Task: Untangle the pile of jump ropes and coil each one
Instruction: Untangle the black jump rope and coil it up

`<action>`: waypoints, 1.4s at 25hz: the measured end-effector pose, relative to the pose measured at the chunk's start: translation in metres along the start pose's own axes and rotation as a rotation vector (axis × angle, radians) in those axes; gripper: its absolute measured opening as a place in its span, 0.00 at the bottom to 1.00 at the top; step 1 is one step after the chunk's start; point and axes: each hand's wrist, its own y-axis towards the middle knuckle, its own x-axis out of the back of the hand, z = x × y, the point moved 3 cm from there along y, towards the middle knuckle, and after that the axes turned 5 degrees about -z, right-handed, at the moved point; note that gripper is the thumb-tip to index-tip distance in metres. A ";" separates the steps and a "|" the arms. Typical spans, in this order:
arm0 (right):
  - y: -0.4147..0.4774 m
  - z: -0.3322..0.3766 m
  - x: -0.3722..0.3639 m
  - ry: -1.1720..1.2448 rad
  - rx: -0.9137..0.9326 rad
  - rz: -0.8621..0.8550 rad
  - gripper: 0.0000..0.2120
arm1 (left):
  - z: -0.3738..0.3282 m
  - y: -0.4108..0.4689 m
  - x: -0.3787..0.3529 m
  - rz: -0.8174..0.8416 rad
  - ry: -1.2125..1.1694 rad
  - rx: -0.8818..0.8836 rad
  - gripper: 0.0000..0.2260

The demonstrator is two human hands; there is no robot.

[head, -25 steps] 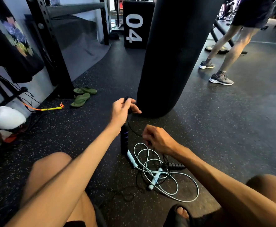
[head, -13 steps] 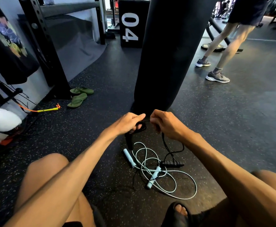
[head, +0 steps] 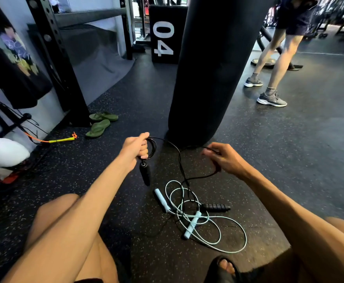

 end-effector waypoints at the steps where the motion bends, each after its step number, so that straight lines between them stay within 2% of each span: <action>1: 0.001 0.004 0.002 0.109 0.001 -0.026 0.10 | 0.002 0.002 0.005 -0.040 0.000 0.011 0.20; 6: 0.009 0.003 0.024 1.033 -0.234 -0.130 0.09 | 0.007 0.012 0.027 -0.205 -0.086 0.054 0.20; 9: 0.012 -0.015 0.044 1.261 -0.320 -0.344 0.03 | 0.007 0.016 0.037 -0.259 -0.113 0.054 0.19; 13: 0.018 -0.028 0.048 1.415 -0.350 -0.483 0.13 | 0.009 0.017 0.035 -0.285 -0.117 0.052 0.18; 15: 0.023 -0.028 0.052 1.241 -0.322 -0.636 0.12 | 0.010 0.017 0.034 -0.305 -0.128 0.052 0.17; 18: 0.022 -0.028 0.069 0.822 -0.292 -0.923 0.19 | 0.007 0.022 0.039 -0.369 -0.160 0.034 0.16; 21: 0.016 -0.025 0.079 0.500 -0.186 -1.024 0.14 | 0.004 0.023 0.043 -0.377 -0.157 0.008 0.19; 22: 0.016 -0.025 0.079 0.443 -0.178 -1.004 0.14 | 0.004 0.024 0.044 -0.362 -0.163 0.009 0.20; 24: 0.020 -0.033 0.078 0.482 -0.210 -0.937 0.13 | 0.005 0.025 0.048 -0.318 -0.202 0.028 0.20; 28: 0.016 -0.033 0.069 0.931 -0.336 -0.673 0.04 | 0.004 0.032 0.054 -0.209 -0.279 0.068 0.20; 30: 0.012 -0.028 0.068 0.968 -0.408 -0.596 0.05 | 0.003 0.032 0.054 -0.173 -0.292 0.060 0.21; 32: 0.010 -0.027 0.065 0.867 -0.510 -0.510 0.04 | 0.002 0.031 0.054 -0.158 -0.305 0.051 0.21; 35: 0.003 -0.031 0.055 0.393 -0.644 -0.363 0.07 | -0.002 0.026 0.049 -0.088 -0.328 0.042 0.21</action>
